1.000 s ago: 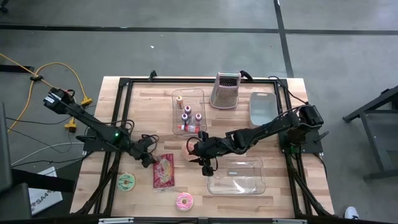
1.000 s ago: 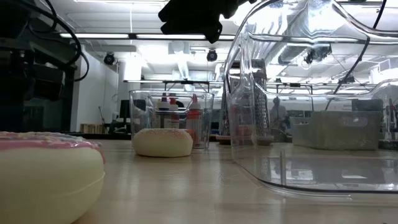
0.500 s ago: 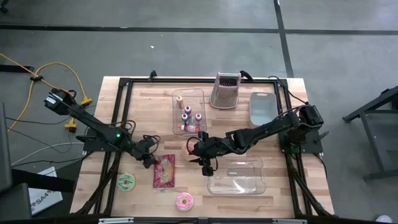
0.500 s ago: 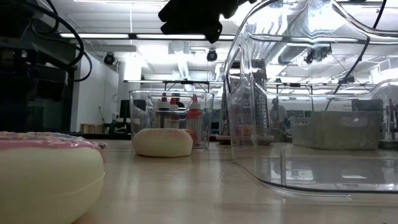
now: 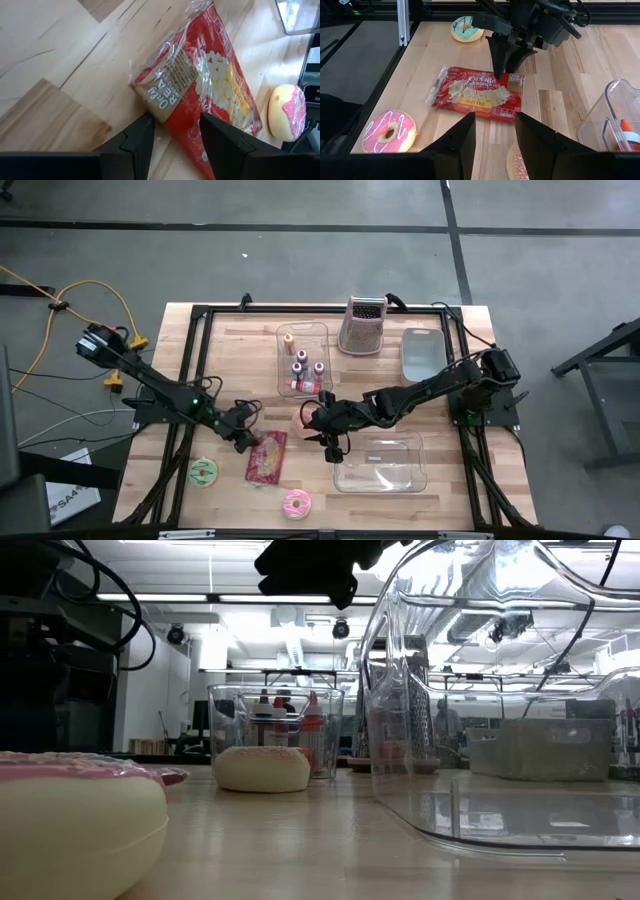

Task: Pick & Place Food Item
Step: Put the popcorn bag into the bottom transparent bin

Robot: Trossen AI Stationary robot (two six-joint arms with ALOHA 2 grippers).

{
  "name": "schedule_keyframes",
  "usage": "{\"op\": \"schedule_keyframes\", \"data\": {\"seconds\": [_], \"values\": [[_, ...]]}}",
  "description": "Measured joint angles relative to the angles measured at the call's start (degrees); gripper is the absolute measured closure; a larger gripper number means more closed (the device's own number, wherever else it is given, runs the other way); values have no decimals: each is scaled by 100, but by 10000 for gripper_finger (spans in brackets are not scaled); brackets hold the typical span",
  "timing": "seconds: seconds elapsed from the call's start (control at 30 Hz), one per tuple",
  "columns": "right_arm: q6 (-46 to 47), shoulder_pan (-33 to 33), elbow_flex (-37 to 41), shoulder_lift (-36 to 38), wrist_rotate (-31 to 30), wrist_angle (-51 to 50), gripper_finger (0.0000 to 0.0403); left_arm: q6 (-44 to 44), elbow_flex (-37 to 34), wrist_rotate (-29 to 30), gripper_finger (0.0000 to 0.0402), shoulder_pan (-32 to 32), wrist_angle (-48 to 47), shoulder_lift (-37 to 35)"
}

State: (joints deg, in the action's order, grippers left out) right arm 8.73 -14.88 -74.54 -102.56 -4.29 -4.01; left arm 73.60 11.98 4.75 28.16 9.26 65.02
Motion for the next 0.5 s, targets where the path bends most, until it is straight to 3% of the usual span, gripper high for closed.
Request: {"op": "schedule_keyframes", "data": {"seconds": [0.5], "values": [[-1, -1, 0, 0, 0, 0, 277, -313, -16, -230, 246, -365, 805, 541]]}}
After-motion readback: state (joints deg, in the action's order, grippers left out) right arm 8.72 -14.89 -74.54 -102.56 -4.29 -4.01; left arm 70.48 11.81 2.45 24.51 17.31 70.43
